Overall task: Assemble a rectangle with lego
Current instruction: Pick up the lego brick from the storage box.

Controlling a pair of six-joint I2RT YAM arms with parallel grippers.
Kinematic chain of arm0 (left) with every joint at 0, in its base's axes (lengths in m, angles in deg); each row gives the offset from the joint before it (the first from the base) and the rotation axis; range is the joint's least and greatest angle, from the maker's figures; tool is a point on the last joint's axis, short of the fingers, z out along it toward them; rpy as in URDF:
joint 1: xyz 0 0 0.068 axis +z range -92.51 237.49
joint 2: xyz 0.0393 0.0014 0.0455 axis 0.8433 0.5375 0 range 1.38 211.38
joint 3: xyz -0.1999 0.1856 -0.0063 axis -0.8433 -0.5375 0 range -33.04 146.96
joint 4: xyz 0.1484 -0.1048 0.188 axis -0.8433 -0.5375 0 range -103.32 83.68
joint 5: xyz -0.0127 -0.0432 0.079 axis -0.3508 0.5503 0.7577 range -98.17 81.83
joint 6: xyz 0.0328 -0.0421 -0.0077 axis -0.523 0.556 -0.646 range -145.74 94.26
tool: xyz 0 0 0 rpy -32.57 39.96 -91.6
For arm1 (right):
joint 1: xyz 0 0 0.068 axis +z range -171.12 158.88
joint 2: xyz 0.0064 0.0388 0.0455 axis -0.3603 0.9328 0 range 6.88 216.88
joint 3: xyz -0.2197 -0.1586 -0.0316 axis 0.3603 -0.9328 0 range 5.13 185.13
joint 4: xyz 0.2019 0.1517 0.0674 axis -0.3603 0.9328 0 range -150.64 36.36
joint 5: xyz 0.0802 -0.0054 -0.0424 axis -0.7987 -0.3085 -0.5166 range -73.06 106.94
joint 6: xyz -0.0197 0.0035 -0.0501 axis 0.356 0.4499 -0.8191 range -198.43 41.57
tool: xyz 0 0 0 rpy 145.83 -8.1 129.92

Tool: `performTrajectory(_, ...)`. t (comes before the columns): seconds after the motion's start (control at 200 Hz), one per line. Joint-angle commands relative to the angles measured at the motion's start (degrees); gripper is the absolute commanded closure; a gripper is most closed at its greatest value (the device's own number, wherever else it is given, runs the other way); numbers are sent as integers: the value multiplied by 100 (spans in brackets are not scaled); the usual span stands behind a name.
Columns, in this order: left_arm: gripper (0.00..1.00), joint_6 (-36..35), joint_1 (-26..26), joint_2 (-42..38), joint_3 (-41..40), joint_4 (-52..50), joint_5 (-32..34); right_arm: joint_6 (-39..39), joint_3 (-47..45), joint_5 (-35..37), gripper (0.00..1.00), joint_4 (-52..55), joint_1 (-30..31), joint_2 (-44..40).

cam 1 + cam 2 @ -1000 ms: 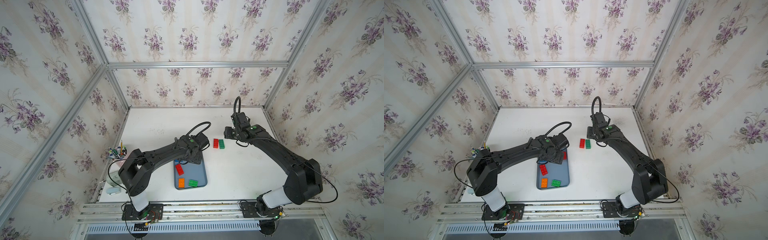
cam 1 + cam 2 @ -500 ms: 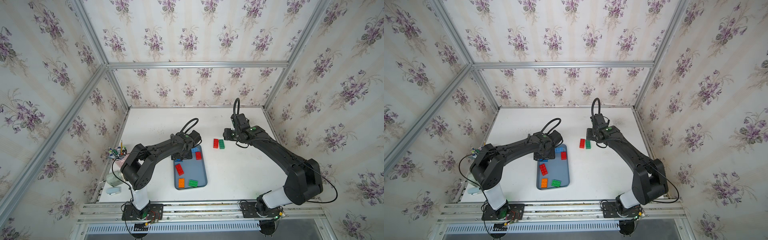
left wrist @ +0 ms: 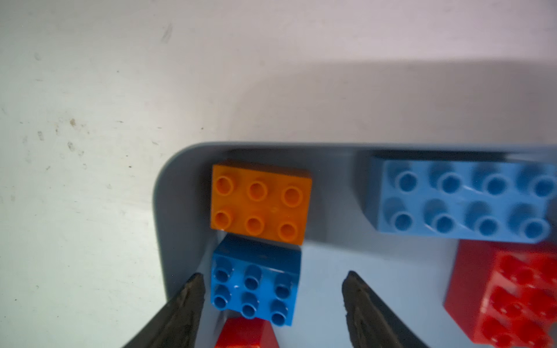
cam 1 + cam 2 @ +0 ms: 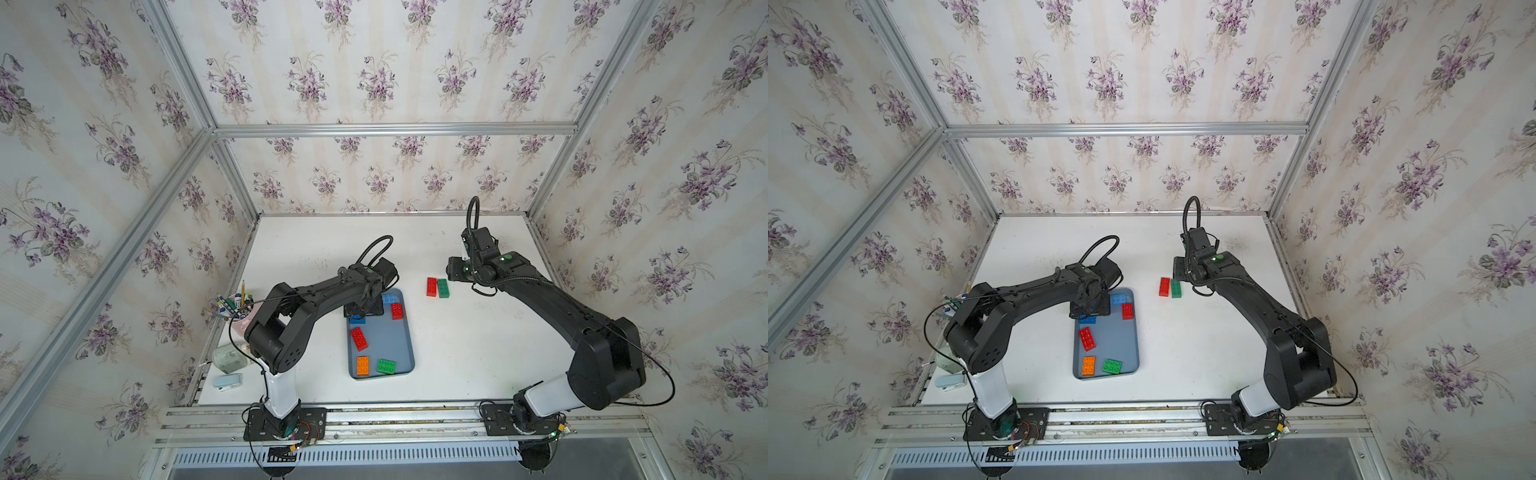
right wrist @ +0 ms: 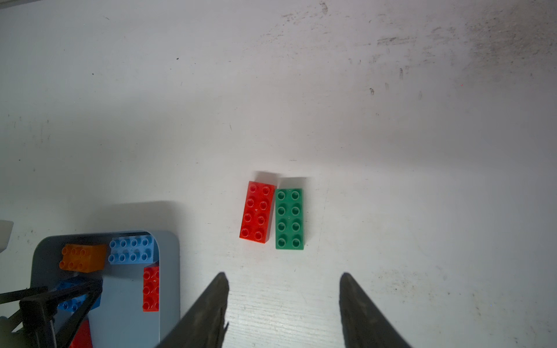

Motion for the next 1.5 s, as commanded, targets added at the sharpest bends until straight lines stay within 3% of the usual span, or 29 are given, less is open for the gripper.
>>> performTrajectory(0.0, 26, -5, 72, -54, -96, 103, -20, -29, 19, 53, 40, -23, 7, -30)
performTrajectory(0.54, 27, 33, 162, -17, -532, 406, -298, -19, 46, 62, 40, -40, 6, 46)
performTrajectory(0.934, 44, 67, 158, -236, -670, 460, -310, 12, 64, 104, 40, -13, 6, 106)
performTrajectory(1.029, 53, 76, 141, -321, -728, 460, -318, 33, 72, 126, 40, -3, 7, 141)
performTrajectory(1.204, 54, 50, 63, -521, -777, 437, -235, 92, 136, 189, 40, 56, 5, 204)
performTrajectory(1.379, 53, -165, -170, -768, -494, 132, 53, 237, 185, 464, 40, 111, 7, 230)
performTrajectory(1.494, 52, -585, -529, -804, 158, -225, 499, 508, 259, 823, 40, 305, -112, 337)
